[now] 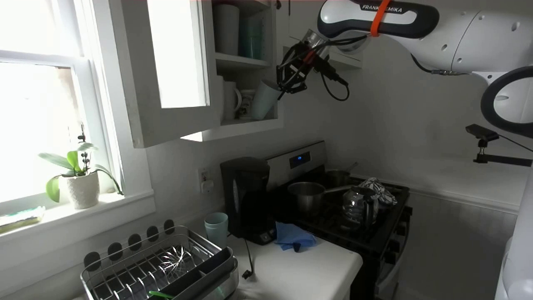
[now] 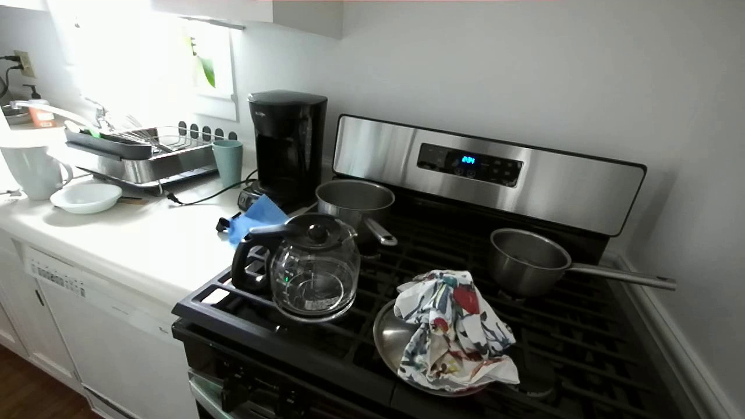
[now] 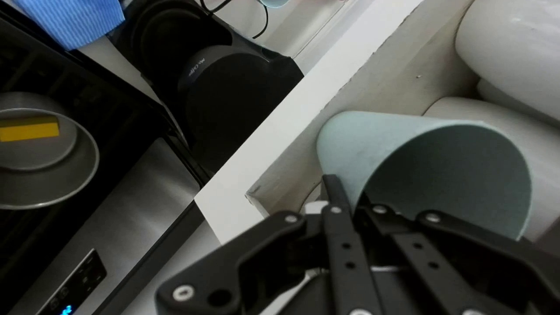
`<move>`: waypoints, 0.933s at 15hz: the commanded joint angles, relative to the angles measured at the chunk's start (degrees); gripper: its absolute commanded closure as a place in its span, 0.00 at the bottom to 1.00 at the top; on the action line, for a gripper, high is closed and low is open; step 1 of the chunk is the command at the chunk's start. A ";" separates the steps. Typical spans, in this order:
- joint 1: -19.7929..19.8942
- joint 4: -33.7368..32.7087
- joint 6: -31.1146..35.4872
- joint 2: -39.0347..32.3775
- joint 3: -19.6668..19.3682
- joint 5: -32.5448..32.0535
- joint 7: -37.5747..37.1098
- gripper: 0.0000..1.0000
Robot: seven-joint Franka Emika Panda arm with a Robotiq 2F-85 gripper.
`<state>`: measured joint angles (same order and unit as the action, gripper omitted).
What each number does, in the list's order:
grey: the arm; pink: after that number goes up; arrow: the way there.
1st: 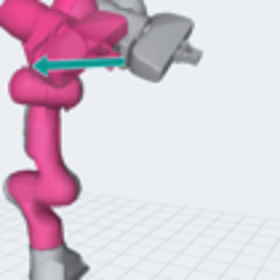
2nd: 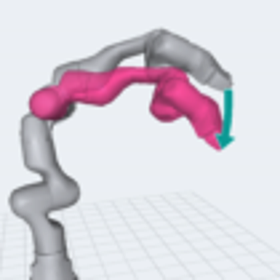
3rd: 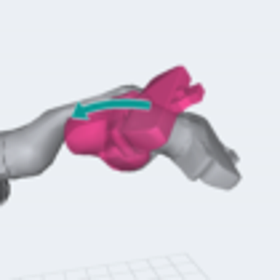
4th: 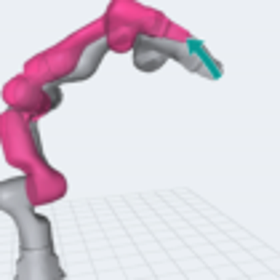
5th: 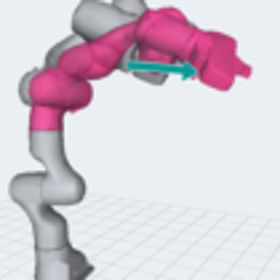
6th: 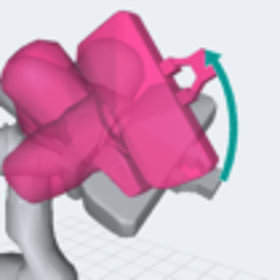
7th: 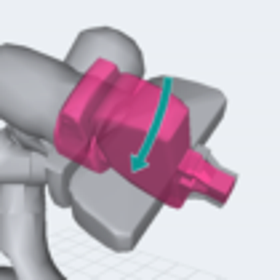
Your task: Pick up the light blue cup and put it in the bottom shelf of the top wall cabinet
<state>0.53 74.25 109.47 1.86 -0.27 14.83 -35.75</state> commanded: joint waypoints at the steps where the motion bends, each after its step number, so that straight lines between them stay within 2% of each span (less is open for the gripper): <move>1: 0.27 -2.60 0.28 -1.72 -0.36 2.44 -4.31 0.97; 2: 0.27 -2.66 0.56 -1.85 -0.44 2.54 -5.15 0.95; 3: 0.26 -2.75 0.88 -1.99 -0.51 2.66 -5.81 0.70; 4: 0.23 -2.73 1.41 -2.11 -0.60 3.09 -6.03 0.70; 5: 0.20 -2.85 2.26 -2.31 -0.66 3.57 -6.22 0.65; 10: 0.11 -3.33 5.38 -3.08 -0.65 6.70 -6.08 0.31; 11: 0.09 -3.43 5.72 -3.37 -0.62 7.36 -6.18 0.48; 12: 0.03 -3.25 5.68 -3.61 -0.55 8.25 -5.69 0.69; 13: -0.06 -3.11 5.70 -3.91 -0.45 8.07 -6.05 0.70; 14: -0.07 -3.23 5.55 -4.20 -0.43 8.44 -6.05 0.77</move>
<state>0.53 73.12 114.63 -0.33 -0.79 20.97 -40.91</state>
